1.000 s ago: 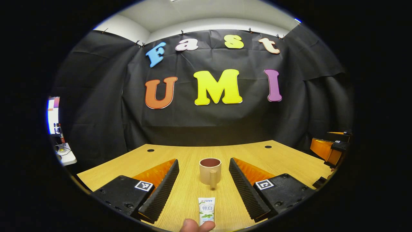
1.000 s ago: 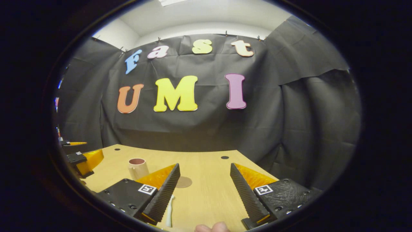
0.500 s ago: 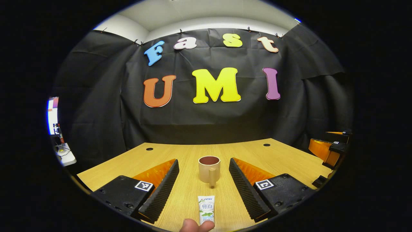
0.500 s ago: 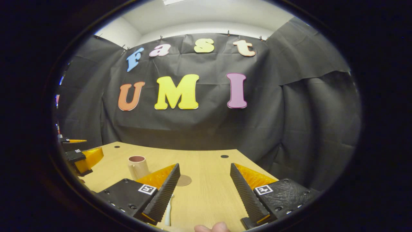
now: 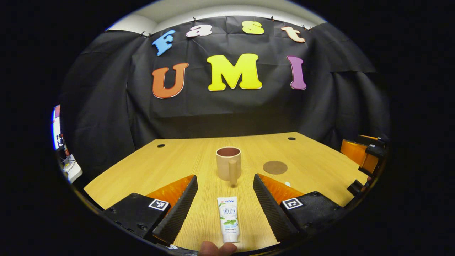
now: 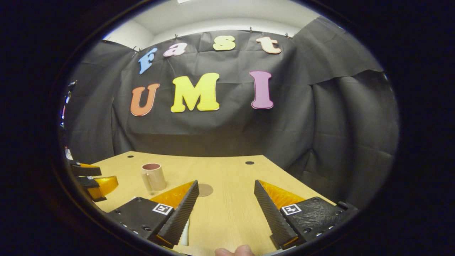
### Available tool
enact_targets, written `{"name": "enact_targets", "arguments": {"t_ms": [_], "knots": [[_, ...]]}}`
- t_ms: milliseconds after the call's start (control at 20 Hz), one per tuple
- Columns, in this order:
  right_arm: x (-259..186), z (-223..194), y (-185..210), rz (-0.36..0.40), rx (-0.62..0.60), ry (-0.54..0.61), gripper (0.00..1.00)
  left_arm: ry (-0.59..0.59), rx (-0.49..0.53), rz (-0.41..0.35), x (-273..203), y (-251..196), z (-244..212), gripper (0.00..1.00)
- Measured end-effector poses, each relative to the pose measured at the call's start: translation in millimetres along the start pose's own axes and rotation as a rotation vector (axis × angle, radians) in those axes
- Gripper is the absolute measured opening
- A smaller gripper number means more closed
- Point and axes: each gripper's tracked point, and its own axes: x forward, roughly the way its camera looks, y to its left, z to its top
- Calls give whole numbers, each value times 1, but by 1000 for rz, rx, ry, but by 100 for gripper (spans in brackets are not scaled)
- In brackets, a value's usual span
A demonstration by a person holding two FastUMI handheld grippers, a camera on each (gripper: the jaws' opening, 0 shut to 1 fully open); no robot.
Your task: Put the toothbrush and toothpaste on the desktop into the cup, then pick up the cup and place it on the coaster on the desktop.
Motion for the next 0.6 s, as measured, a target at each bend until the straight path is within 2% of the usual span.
{"name": "enact_targets", "arguments": {"t_ms": [600], "knots": [[5,-55,15,37,-28,133,95,323,-48,-60,12,-17,-97,100]]}}
